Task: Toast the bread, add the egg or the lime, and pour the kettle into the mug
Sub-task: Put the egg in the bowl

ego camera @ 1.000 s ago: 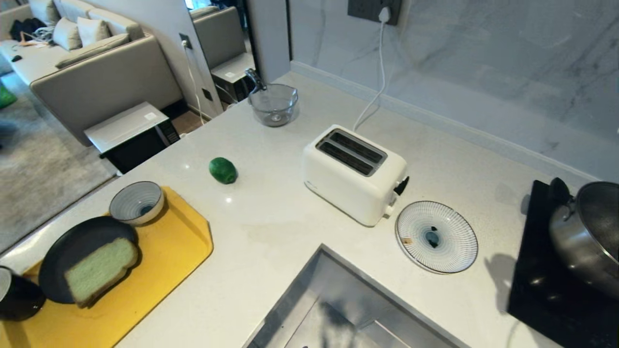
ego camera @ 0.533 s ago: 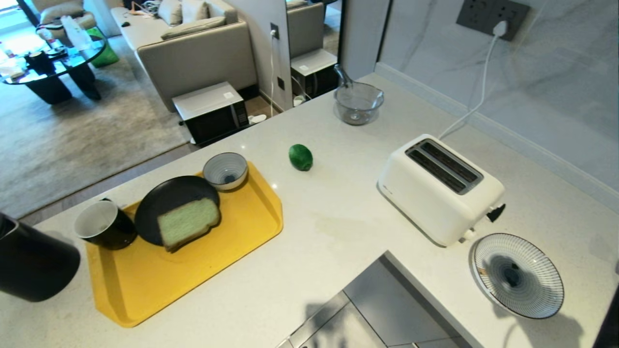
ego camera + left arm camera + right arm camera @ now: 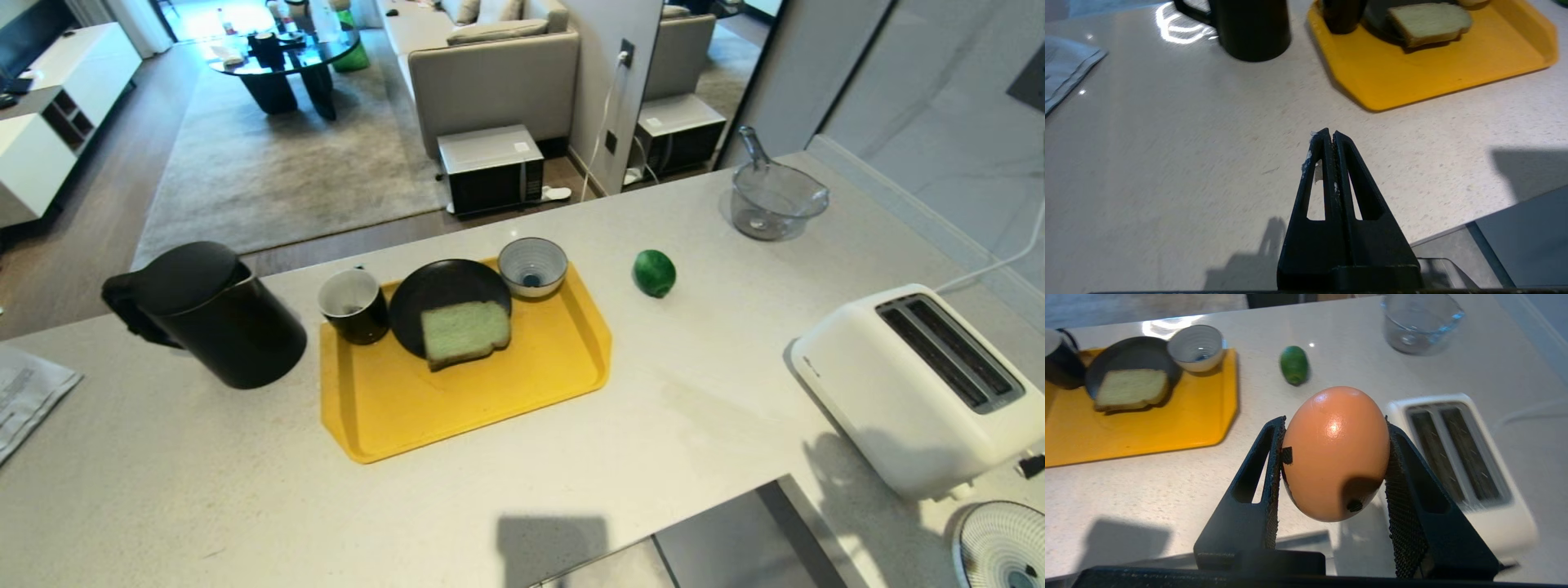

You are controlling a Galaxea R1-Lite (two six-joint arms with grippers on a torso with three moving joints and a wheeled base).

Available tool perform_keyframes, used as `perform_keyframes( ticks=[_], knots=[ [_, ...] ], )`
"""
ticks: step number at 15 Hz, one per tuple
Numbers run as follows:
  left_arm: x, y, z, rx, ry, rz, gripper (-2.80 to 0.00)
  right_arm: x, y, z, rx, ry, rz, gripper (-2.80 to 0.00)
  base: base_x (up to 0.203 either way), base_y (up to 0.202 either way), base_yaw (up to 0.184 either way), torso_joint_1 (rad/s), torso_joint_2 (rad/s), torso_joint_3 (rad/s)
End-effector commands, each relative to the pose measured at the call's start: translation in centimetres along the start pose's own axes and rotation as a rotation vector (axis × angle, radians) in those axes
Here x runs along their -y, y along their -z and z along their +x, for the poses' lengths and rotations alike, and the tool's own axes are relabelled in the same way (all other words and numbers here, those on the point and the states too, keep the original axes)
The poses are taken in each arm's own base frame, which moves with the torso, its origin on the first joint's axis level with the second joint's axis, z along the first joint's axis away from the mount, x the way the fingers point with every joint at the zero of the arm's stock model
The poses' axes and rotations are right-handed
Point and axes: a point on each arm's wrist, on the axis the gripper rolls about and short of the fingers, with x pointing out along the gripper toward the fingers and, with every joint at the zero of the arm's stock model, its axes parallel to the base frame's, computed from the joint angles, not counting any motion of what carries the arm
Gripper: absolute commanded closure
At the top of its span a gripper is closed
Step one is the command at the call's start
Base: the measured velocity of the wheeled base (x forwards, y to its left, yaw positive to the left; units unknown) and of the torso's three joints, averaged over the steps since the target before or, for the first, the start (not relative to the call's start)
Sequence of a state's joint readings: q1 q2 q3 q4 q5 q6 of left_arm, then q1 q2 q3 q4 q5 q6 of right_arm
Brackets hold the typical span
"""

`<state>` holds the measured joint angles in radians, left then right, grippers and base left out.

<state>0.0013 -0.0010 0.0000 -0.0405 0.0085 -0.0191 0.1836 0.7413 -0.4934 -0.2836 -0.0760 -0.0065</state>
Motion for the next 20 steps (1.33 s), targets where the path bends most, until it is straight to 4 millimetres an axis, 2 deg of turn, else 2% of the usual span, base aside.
perform_keyframes(
  ticks=[1, 9, 15, 20],
  knots=[
    [0.0, 0.4, 0.1, -0.003, -0.001, -0.001, 0.00, 0.0, 0.0, 0.0, 0.001, 0.000, 0.000, 0.00, 0.001, -0.008, 0.171, 0.002, 0.00, 0.006],
    [0.0, 0.4, 0.1, -0.004, -0.001, -0.001, 0.00, 0.0, 0.0, -0.1, 0.004, -0.004, -0.001, 0.00, 0.000, -0.007, 0.161, 0.002, 0.00, 0.000],
    [0.0, 0.4, 0.1, -0.003, -0.001, -0.001, 0.00, -0.1, 0.0, 0.1, -0.003, -0.054, -0.007, 0.00, 0.000, 0.000, 0.010, 0.000, 0.00, 0.001],
    [0.0, 0.4, 0.1, -0.004, -0.001, -0.001, 0.00, -0.3, -0.9, 1.8, -0.097, -0.084, -0.113, 0.00, 0.000, 0.000, 0.000, 0.000, 0.00, 0.000]
  ],
)
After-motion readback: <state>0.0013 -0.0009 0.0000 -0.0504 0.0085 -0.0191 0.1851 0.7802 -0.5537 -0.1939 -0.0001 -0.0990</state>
